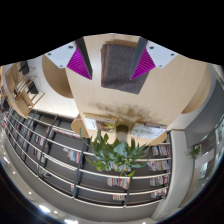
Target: Fold towel
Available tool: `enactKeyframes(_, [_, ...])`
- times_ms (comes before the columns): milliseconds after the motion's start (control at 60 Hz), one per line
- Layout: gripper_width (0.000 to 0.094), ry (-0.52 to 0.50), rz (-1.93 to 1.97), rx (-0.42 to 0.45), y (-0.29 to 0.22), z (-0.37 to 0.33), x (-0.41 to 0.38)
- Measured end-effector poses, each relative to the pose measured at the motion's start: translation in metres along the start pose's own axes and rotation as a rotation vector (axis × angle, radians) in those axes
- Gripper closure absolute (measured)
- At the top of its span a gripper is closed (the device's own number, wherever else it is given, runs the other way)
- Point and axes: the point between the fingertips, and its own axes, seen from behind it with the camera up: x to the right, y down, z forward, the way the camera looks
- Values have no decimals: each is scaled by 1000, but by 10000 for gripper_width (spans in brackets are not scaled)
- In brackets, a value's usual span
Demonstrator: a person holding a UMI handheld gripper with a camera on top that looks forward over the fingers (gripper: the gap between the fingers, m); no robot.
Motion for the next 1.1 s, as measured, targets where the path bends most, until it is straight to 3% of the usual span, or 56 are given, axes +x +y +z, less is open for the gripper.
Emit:
enactKeyframes(300, [145, -45, 118, 186, -36, -137, -27])
enactKeyframes(683, [143, -15, 100, 172, 32, -229, -46])
enactKeyframes(1100, [145, -46, 103, 190, 35, -256, -66])
